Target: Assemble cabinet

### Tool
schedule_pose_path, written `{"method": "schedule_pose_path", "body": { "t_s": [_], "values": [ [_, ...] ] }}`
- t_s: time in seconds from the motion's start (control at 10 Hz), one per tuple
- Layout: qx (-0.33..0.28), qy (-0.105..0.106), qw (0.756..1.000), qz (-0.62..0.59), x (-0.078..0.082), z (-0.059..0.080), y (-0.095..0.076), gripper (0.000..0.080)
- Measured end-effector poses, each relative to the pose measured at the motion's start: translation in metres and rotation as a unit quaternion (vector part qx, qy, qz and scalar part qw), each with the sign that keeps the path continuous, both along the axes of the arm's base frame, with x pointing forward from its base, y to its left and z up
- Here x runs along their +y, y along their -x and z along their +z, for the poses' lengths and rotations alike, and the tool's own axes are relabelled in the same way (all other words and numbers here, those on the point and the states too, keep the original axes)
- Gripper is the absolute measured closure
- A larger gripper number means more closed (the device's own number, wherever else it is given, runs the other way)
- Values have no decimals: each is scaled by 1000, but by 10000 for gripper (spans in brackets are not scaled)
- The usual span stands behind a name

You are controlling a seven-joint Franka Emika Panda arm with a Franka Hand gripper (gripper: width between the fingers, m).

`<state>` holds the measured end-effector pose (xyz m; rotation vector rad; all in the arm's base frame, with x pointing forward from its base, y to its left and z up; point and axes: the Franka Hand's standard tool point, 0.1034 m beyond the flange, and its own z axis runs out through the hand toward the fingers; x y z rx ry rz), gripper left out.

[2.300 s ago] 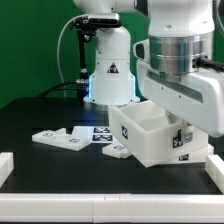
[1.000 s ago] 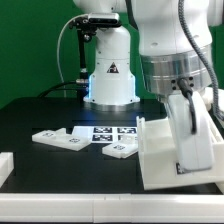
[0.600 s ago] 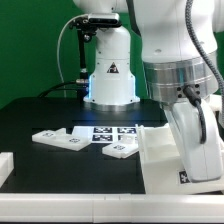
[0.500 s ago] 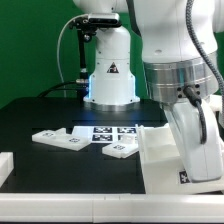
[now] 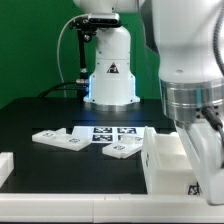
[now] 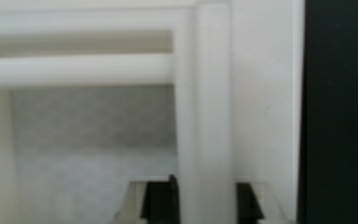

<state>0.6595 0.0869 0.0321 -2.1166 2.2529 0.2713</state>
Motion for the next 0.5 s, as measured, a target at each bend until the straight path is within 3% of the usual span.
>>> {"method": "schedule_pose_path", "body": {
  "t_s": [0.2,0.5],
  "values": [
    [-1,15,1000,-4,0,0,0,707],
    [-2,15,1000,1,0,1,-1,707]
  ]
}}
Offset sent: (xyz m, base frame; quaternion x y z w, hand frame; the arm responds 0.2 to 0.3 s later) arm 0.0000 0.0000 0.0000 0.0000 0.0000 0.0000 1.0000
